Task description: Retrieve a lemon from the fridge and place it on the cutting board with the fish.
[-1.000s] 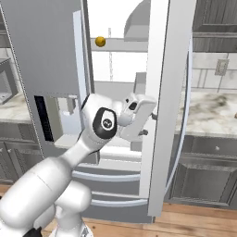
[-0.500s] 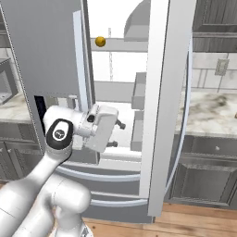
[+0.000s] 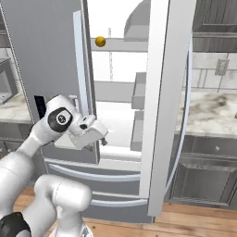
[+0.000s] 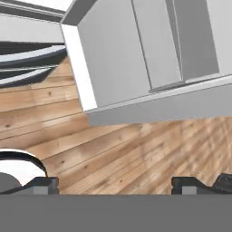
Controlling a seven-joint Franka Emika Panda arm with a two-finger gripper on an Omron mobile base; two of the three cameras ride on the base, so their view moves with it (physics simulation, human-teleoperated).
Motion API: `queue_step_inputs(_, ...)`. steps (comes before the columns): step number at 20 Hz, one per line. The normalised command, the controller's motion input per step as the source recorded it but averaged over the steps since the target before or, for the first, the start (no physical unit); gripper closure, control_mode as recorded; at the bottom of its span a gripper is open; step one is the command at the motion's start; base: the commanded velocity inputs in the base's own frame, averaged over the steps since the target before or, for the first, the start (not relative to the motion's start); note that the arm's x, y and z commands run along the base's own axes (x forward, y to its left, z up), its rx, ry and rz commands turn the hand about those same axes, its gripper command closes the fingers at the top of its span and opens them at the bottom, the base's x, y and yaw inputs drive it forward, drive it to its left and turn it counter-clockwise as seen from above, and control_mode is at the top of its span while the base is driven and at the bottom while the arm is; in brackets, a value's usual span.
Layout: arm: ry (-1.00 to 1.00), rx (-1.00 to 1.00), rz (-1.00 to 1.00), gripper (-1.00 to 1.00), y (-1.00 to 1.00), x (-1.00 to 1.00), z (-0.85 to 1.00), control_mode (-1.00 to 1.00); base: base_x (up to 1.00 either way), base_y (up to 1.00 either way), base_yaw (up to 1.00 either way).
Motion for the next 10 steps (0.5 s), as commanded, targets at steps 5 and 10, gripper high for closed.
queue_step_inputs(5, -0.19, 0.68, -0.2, -1.0, 0.92, 0.42, -0.22, -1.0, 0.0, 0.0, 0.0)
queue_step_inputs(10, -0.5, 0.19, -0.01, -1.0, 0.78, 0.1, 0.0, -1.0, 0.0, 0.0, 0.0)
